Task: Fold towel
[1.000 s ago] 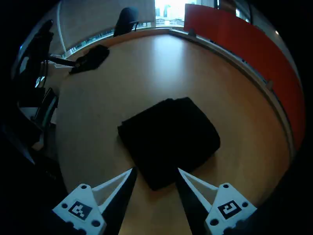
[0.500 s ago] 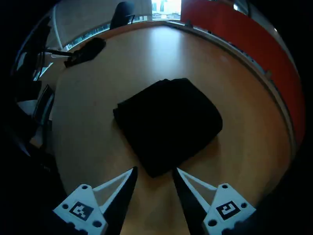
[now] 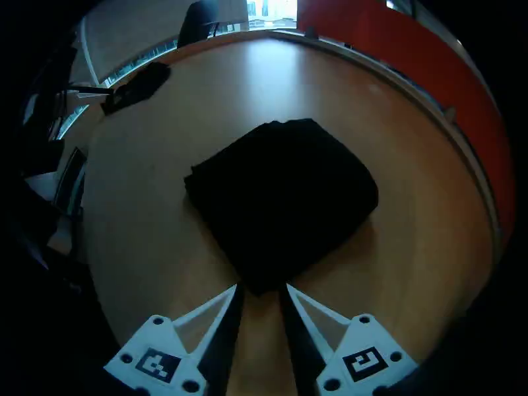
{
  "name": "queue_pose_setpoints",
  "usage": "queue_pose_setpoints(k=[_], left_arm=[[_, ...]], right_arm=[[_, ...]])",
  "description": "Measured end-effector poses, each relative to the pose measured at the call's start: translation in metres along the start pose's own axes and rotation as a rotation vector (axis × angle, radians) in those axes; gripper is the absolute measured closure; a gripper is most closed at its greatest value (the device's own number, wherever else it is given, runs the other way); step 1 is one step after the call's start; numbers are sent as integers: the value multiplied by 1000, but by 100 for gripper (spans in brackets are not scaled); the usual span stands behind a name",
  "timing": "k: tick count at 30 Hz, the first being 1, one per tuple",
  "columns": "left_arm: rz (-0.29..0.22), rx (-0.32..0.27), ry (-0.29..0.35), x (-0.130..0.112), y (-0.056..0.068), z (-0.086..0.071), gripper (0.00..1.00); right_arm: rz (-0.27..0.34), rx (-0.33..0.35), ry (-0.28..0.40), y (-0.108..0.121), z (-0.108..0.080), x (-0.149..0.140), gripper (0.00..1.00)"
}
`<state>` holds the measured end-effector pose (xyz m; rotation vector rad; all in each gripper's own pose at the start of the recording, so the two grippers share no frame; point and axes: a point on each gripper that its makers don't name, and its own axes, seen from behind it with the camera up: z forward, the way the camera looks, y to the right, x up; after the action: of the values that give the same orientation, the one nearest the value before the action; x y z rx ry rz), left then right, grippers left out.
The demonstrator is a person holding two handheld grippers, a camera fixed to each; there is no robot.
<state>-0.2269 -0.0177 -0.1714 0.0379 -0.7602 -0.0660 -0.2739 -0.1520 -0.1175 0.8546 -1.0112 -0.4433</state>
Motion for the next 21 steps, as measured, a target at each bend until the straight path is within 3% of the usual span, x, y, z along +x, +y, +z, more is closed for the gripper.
queue_pose_setpoints(k=[3,10,15,21], left_arm=[[0,-1,1,1,0,0,6],[4,-2,2,2,1,0,6],[5,-4,4,3,1,1,6],[6,-5,6,4,1,1,6]], right_arm=[[14,-6,0,1,1,-1,74],[34,-14,6,1,1,-1,80],[42,-31,-1,4,2,-3,93],[51,-39,-5,8,0,-1,94]])
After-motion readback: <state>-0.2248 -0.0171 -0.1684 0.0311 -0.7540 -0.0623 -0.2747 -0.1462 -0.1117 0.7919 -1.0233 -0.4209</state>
